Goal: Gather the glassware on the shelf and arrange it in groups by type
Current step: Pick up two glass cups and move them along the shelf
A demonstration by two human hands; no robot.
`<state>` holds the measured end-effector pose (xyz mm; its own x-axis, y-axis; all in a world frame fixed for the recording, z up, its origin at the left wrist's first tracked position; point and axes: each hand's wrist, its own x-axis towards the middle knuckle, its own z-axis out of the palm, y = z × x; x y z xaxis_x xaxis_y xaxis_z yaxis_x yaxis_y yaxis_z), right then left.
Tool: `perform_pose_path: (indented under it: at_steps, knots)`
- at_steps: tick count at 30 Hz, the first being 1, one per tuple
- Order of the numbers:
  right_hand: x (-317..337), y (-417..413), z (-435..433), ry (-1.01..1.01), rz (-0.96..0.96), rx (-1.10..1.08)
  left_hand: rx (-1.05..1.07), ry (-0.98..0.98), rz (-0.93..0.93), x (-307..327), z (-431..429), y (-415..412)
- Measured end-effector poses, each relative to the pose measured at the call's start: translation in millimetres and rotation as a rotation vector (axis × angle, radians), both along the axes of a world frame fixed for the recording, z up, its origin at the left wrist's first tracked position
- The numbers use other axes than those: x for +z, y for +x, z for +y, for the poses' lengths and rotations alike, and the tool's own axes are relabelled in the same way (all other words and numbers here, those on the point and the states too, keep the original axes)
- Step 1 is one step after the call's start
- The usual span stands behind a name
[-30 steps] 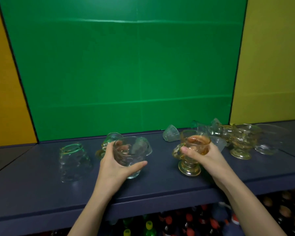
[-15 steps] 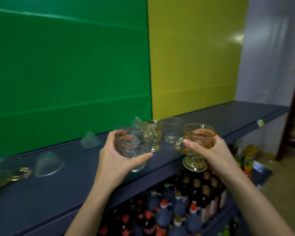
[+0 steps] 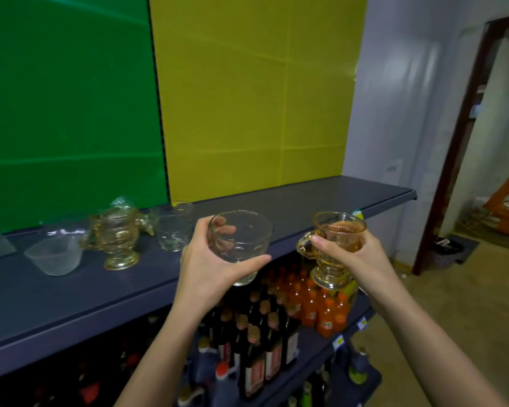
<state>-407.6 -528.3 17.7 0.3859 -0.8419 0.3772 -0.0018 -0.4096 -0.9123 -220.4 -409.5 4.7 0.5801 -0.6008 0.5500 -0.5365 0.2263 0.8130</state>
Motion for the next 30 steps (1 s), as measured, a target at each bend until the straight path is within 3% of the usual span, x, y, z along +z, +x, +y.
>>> perform_pose_path:
  at_steps: [12,30]
  knots:
    - [1,-20,-132,-0.010,0.049,0.015,0.067,0.018,-0.033,3,-128,-26]
    - [20,69,-340,0.018,-0.002,0.255,0.288,0.143,-0.008,12,-292,19]
